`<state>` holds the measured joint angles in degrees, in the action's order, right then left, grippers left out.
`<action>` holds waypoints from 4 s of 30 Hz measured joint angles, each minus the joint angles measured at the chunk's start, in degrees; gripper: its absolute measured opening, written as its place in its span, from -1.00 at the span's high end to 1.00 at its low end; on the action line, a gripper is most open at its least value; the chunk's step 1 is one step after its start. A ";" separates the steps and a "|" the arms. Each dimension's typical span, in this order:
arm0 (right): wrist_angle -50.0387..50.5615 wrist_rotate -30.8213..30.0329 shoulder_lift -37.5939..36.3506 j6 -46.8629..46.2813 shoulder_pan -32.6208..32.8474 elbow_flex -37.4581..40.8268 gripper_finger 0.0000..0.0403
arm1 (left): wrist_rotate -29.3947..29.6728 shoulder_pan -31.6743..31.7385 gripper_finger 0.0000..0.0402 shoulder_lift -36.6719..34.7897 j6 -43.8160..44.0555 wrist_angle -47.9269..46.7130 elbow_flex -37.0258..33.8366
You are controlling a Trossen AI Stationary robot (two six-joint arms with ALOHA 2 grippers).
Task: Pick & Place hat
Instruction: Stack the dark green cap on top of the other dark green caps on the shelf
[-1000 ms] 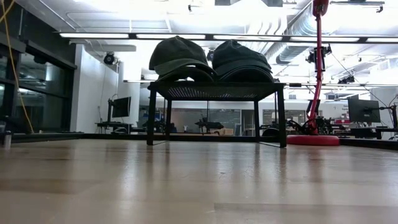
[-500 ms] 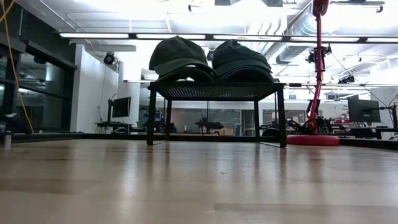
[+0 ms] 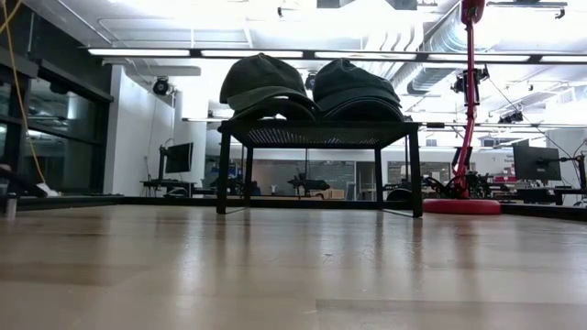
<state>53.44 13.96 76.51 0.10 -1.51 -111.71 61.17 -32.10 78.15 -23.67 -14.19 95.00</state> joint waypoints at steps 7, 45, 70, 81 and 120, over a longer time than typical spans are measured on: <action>0.29 2.99 4.88 0.36 2.71 0.01 0.91 | -26.29 11.14 0.53 0.55 9.78 0.31 0.00; -1.99 13.61 10.94 -1.37 5.04 0.03 0.91 | -75.38 29.62 -0.19 7.54 23.78 -1.52 0.06; 1.36 9.08 11.26 -2.75 4.71 0.03 0.91 | -86.79 29.49 -0.02 9.86 29.55 0.28 0.00; 1.66 6.87 11.26 -3.06 4.56 0.03 0.91 | -85.54 29.49 0.29 9.81 30.45 -1.28 0.01; 1.21 2.99 11.35 -4.59 3.07 -0.01 0.91 | -77.77 29.46 0.60 10.29 29.95 -5.02 -0.02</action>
<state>54.65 16.95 87.85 -4.48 1.56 -111.72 -16.60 -2.63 88.44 6.28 -19.21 94.98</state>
